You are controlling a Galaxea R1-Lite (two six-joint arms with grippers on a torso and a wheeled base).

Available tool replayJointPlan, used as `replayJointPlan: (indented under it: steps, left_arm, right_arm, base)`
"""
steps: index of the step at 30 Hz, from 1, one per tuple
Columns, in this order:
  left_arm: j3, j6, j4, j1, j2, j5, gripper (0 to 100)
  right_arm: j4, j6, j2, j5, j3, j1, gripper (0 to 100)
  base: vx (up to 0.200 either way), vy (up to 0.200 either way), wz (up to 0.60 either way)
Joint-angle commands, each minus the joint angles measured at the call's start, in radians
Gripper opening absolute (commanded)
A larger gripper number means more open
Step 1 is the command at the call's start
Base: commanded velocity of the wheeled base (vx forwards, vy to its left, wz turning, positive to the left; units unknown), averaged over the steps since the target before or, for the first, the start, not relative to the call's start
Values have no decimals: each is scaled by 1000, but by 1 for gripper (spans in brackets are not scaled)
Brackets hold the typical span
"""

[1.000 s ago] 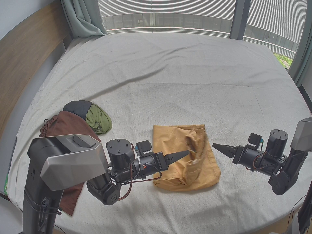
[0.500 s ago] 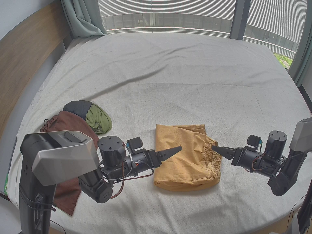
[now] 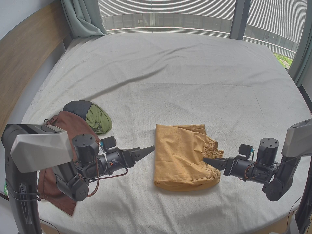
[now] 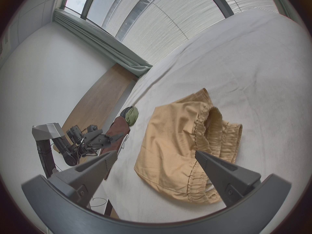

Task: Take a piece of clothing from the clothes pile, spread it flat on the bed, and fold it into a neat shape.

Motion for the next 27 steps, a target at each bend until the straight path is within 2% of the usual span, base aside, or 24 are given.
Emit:
replayJointPlan:
  steps: [1, 7, 14, 20, 27]
  left_arm:
    - [56, 45, -1, 49, -45, -1, 100]
    - [133, 182, -2, 138, -86, -14, 100]
    - [211, 197, -4, 180, -115, -49, 100]
    - [208, 220, -2, 220, -98, -67, 100]
    - [205, 225, -4, 223, -83, -67, 100]
  right_arm:
    - [-2, 0, 48, -1, 10, 20, 100]
    - [0, -1, 74, -1, 19, 42, 100]
    - [-2, -3, 118, -1, 28, 42, 100]
    - [-2, -47, 163, -1, 46, 39, 100]
    - [-3, -80, 215, -1, 28, 34, 100]
  base:
    - [0, 0, 0]
    - [0, 0, 0]
    - [0, 0, 0]
    - [0, 0, 0]
    - [0, 0, 0]
